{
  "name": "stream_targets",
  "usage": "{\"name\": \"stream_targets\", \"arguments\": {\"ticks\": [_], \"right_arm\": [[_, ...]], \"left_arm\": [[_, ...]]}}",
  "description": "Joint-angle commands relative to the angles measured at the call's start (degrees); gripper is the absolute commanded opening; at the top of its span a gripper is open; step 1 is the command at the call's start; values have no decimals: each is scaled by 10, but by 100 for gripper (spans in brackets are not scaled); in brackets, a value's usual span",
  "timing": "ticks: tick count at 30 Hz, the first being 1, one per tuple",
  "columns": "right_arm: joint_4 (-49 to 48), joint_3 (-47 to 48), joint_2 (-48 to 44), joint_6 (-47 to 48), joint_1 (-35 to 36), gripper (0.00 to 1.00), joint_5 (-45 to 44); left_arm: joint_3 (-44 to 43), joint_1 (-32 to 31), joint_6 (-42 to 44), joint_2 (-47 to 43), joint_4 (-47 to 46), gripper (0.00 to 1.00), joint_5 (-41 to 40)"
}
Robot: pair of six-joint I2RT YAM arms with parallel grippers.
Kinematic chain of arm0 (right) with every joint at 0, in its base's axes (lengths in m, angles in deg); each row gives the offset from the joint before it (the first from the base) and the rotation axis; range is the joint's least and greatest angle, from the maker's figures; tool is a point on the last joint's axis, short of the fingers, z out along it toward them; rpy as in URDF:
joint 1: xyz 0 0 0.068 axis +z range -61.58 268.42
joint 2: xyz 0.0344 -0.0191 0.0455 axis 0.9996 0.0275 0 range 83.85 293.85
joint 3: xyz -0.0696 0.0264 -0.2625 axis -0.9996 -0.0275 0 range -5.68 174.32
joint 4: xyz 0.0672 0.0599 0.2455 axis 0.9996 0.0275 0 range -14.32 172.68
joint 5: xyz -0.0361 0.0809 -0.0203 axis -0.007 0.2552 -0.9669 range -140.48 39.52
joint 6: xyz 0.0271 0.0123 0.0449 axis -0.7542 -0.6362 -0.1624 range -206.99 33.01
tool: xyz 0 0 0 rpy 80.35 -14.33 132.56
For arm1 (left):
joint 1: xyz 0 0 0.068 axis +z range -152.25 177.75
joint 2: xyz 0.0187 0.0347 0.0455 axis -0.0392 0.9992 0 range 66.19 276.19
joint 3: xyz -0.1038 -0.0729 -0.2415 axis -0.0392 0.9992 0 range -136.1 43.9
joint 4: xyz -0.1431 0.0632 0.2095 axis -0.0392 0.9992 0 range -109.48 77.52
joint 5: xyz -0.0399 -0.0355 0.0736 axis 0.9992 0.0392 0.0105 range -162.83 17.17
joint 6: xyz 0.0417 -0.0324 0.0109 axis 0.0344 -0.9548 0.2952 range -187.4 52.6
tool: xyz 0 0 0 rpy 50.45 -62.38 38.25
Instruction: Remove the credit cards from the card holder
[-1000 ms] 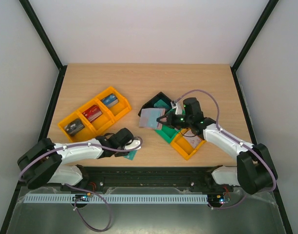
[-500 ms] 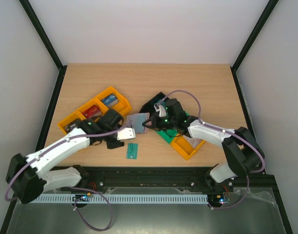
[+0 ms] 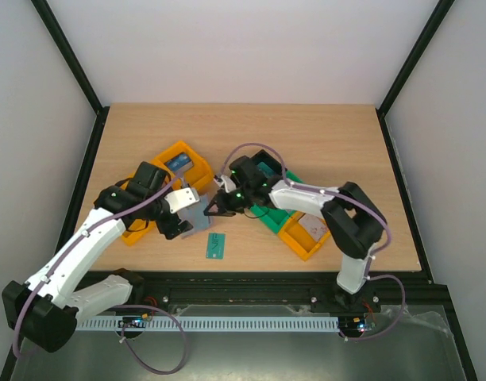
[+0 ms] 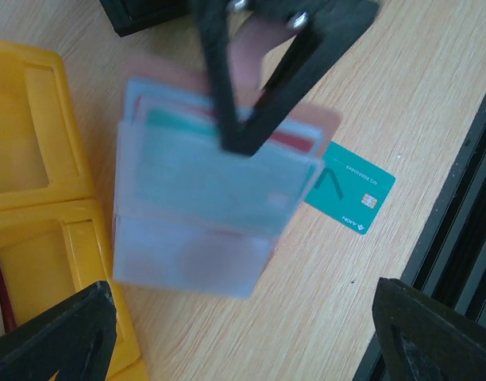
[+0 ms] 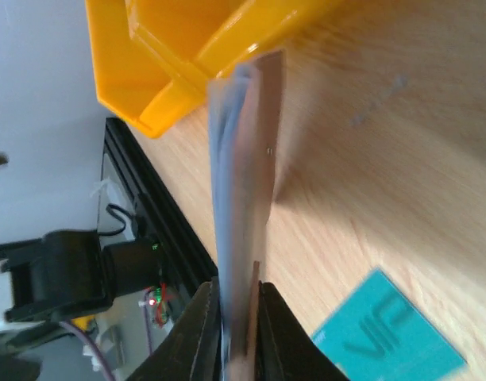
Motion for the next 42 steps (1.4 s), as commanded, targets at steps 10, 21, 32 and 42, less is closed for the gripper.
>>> {"name": "stream_targets", "arguments": {"ticks": [10,21,32,42], "right_arm": [[302,167,29,190,13,69,-293],[195,55,-3,157,100,39,-292],[154,44,87,153,107,20,-308],[148,-16,87,201,133,18,-281]], "left_arm": [[44,28,-26,17,-8,97,42],[48,34,52,-42,45,99,68],[211,-121,181,-272,-89,78,15],[334,-320,195,-148,-279,88,-132]]}}
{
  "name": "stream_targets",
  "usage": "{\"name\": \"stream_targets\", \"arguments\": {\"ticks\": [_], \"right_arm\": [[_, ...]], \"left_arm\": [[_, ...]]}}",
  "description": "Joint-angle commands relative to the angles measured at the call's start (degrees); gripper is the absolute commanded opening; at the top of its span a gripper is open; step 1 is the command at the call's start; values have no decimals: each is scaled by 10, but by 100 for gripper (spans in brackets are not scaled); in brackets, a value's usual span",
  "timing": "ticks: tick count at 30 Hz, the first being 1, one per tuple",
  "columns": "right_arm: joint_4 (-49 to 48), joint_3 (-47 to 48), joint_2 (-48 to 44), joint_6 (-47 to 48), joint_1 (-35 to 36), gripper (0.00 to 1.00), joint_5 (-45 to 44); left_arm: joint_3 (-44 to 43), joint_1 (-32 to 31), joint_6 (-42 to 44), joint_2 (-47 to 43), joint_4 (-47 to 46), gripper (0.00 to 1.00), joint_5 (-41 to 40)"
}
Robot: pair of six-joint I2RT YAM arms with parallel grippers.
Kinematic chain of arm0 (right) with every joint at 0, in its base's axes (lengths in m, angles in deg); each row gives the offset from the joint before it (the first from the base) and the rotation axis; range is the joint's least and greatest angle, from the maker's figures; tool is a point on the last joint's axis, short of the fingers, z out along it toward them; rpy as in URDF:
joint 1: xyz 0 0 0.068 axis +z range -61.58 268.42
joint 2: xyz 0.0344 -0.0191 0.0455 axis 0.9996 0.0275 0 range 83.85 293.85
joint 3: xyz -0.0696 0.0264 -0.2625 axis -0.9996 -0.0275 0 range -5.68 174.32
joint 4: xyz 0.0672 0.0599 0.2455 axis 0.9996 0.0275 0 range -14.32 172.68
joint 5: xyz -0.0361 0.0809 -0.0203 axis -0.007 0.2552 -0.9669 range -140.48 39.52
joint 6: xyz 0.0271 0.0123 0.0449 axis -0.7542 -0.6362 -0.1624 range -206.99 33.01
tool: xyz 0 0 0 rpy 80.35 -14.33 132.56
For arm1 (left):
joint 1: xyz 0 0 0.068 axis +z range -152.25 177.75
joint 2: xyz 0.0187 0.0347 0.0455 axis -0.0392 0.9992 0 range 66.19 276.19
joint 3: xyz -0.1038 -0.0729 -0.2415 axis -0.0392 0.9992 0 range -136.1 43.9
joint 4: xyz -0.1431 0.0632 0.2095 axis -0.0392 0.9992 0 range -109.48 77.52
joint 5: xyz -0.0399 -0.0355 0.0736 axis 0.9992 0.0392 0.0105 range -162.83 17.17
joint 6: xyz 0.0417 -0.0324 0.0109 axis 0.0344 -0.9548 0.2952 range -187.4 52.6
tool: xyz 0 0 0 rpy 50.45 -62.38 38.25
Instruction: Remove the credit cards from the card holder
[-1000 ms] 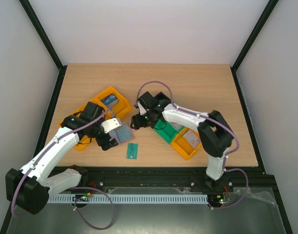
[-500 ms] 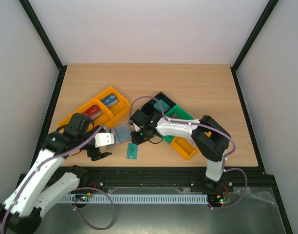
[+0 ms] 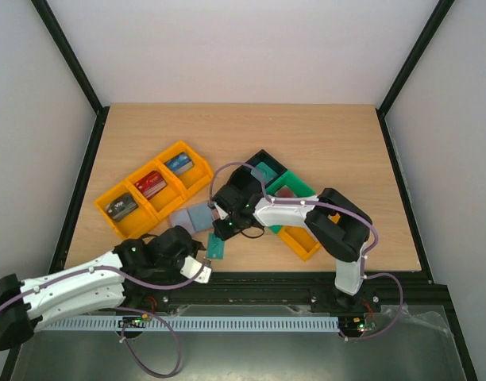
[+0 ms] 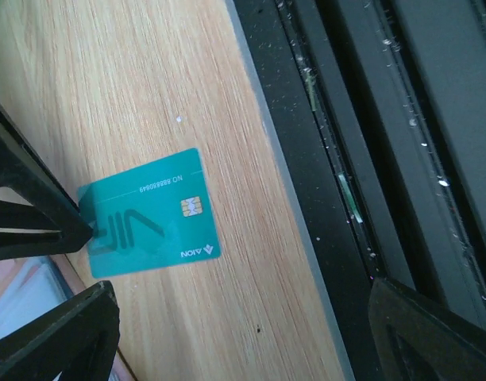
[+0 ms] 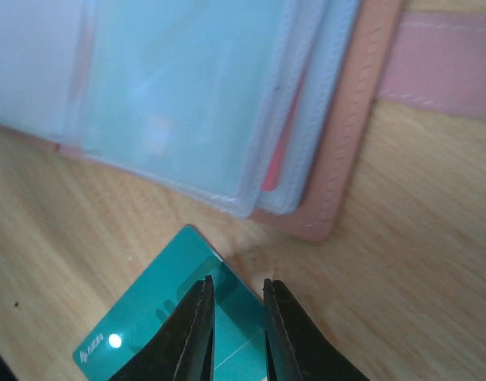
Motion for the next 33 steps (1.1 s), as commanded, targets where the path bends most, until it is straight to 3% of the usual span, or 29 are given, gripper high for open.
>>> {"name": "stream_targets", "arguments": {"ticks": [1,5,17,24,33], "right_arm": [[22,-48,9,28,22,17,22],[12,-63,2,33,33,15,49],[3,-22,-4,16,39,18,67],[47,40,45,7,40,22,-1],[41,23,55,26,53,20,68]], "left_arm": [[26,-25,18,30,-78,90,-42],[53,-56,4,44,-109,99,-55],[133,-51,50,51,-168,98,-145],[150,18,99,37,-161,85,-126],[147,56,119,63,-214,74,-129]]}}
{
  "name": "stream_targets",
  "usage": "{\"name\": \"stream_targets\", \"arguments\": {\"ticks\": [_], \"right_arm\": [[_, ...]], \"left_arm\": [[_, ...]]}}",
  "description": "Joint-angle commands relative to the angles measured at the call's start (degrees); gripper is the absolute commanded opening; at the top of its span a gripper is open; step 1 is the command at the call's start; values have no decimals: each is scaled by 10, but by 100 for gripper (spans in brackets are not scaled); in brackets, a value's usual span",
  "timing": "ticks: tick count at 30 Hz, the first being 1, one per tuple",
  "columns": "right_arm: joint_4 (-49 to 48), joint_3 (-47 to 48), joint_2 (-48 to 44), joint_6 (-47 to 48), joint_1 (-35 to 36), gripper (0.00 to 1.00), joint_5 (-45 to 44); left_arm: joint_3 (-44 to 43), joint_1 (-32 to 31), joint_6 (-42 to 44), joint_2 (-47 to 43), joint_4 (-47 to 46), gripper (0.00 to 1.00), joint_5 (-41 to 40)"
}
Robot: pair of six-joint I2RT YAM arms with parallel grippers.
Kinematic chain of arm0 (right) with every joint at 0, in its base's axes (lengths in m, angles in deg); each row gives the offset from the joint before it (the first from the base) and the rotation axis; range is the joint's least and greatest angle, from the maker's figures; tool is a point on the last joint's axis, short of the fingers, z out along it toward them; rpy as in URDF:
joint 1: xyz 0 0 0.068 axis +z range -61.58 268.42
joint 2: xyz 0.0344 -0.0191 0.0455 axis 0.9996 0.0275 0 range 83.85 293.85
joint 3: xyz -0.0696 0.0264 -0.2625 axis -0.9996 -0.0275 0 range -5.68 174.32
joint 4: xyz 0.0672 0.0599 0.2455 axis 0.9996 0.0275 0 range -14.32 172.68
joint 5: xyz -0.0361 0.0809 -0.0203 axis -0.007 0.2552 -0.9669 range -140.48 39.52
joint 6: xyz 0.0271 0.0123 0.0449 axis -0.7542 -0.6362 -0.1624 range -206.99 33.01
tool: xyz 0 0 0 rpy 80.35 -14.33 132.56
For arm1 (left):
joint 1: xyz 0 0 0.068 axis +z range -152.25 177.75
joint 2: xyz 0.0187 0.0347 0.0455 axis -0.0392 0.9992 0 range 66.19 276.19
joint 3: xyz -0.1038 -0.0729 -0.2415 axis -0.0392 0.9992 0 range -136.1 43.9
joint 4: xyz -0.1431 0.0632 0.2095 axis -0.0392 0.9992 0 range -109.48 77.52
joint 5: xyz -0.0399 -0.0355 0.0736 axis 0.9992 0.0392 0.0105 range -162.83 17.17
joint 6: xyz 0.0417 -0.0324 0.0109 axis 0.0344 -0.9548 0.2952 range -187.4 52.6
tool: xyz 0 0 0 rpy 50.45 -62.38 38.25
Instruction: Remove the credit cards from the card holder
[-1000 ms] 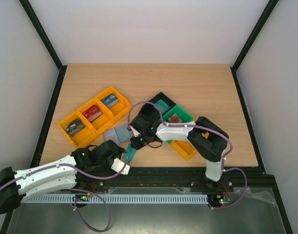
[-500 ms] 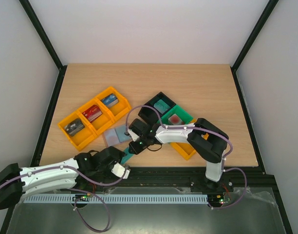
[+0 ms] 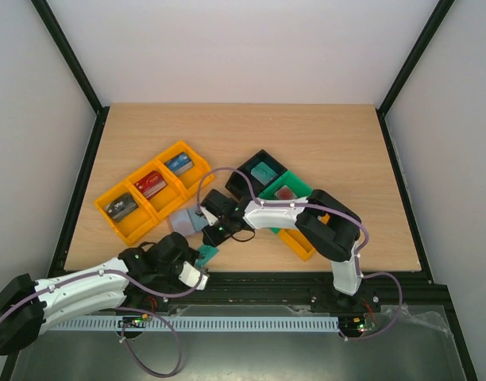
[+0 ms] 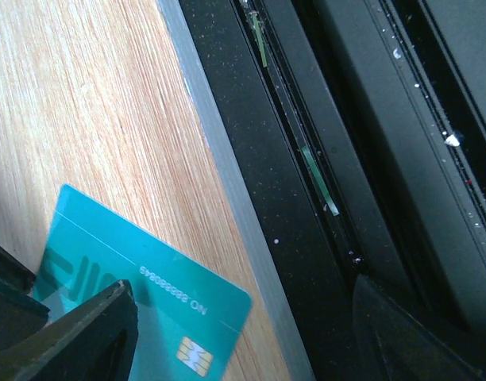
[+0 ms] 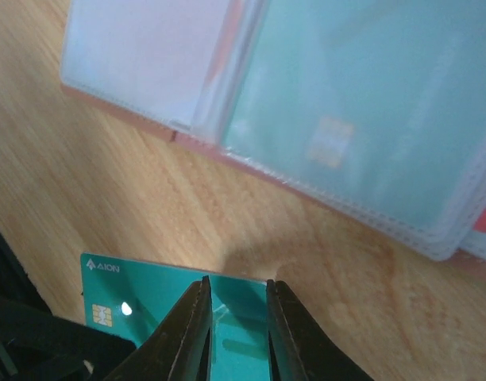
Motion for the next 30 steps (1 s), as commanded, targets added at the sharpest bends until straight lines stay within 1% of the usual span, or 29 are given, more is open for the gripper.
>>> {"name": "stream_targets", "arguments": {"ticks": [1,3,7,11,14,15,19,23,27,30], "right_arm": [[41,-23,19,18,20,20,27],[37,-32,17,22,26,19,42],[6,-49,12,7,29,19,69],[11,-43,10,10,28,19,63],[0,-43,10,7,28,19,81],[-4,-47,9,3,29,19,86],[-16,-63,1,-4,29,19,93],[-22,-78,-14,-3,29,19,98],[-15,-81,-18,3,29,19,98],[-11,-81,-16,8,29,19,98]], "left_arm": [[19,29,55,18,-50,74,-135],[12,30,67,7,-35,73,-118],[11,30,104,-40,-12,70,-85],[38,36,126,-57,-17,66,-115],[47,43,133,-53,-26,63,-136],[45,45,133,-55,-31,60,-137],[34,45,129,-72,-33,43,-127],[35,46,136,-108,-14,37,-121],[36,47,150,-169,20,29,-114],[37,47,153,-206,41,28,-114]]}}
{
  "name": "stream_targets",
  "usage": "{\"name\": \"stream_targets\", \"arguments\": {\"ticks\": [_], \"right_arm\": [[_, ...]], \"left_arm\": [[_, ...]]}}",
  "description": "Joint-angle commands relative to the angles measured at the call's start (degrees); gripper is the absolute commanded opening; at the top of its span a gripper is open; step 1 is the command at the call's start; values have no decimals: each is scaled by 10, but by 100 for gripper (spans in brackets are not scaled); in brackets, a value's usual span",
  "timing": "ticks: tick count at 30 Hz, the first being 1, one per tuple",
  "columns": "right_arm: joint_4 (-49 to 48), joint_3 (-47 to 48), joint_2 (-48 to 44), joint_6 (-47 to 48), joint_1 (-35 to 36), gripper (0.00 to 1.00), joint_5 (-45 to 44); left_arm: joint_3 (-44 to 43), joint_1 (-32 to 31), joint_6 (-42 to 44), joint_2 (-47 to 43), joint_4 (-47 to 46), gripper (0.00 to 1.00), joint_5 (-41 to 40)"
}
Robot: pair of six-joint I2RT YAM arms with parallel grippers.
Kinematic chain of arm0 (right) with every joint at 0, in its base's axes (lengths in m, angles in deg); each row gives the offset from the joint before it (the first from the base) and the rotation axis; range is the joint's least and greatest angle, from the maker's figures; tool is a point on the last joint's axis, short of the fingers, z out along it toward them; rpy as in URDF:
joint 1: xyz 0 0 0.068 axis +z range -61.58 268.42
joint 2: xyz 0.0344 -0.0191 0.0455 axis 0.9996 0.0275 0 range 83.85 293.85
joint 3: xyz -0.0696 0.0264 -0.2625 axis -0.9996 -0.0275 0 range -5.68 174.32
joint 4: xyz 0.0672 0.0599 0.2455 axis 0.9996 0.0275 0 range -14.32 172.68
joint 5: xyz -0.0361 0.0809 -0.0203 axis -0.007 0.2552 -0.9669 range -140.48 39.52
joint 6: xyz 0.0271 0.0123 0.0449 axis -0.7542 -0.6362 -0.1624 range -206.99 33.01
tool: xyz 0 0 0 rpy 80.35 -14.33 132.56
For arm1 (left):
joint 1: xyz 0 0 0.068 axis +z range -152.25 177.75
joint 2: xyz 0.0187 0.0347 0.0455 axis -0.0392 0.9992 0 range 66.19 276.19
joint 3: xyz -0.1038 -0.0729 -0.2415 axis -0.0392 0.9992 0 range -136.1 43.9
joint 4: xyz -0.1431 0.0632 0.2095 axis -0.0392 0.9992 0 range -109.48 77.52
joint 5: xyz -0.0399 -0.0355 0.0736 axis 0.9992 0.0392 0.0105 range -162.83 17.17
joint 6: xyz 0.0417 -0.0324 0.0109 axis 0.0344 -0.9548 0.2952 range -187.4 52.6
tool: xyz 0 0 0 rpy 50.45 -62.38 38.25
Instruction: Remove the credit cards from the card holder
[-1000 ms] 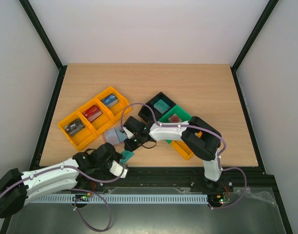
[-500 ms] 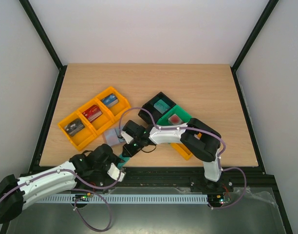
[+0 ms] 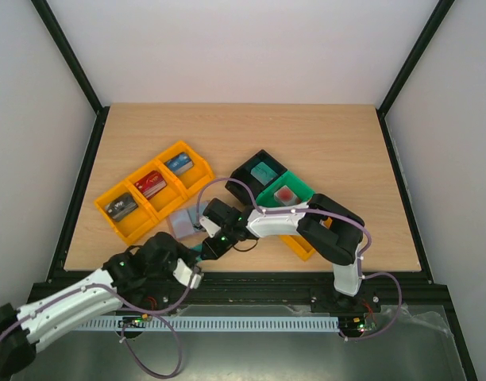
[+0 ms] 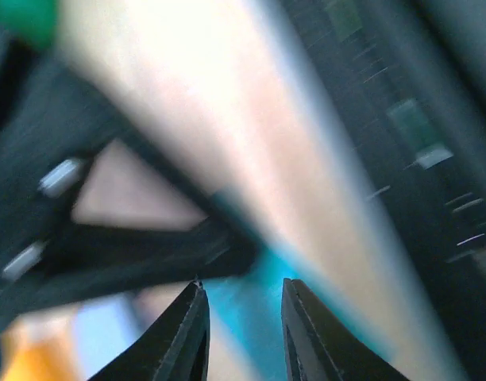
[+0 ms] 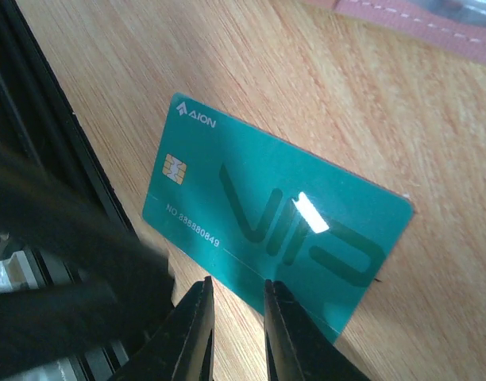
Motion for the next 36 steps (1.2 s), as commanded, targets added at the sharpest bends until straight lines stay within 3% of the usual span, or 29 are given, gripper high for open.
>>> {"name": "stream_targets", "arguments": {"ticks": [1,7,11,13,19,23,27,32,36], "right_arm": [[48,-19,4,7,6,19,-14],[63,-8,-9,7,5,19,-11],[55,11,-35,-11,0,19,-4],[47,10,-42,-33,-8,19,-3],[20,-24,-83,-85,-25,20,-20],[20,-32,-96,-100,-39,23,-57],[1,-40,-84,-117,-50,23,-65],[-7,-42,-70,-125,-52,23,-68],[-15,-61,-79,-132,-53,23,-70]], "left_arm": [[13,22,32,-80,19,30,-137],[-52,24,16,-112,216,55,-87],[-28,39,14,-97,178,61,-157],[-31,69,24,-65,173,65,-150],[-88,190,0,94,108,63,-94],[-91,203,-4,162,49,62,-93],[-65,187,8,172,27,61,-87],[-53,99,-61,231,-20,58,-120],[-44,59,-68,230,-22,57,-101]]}}
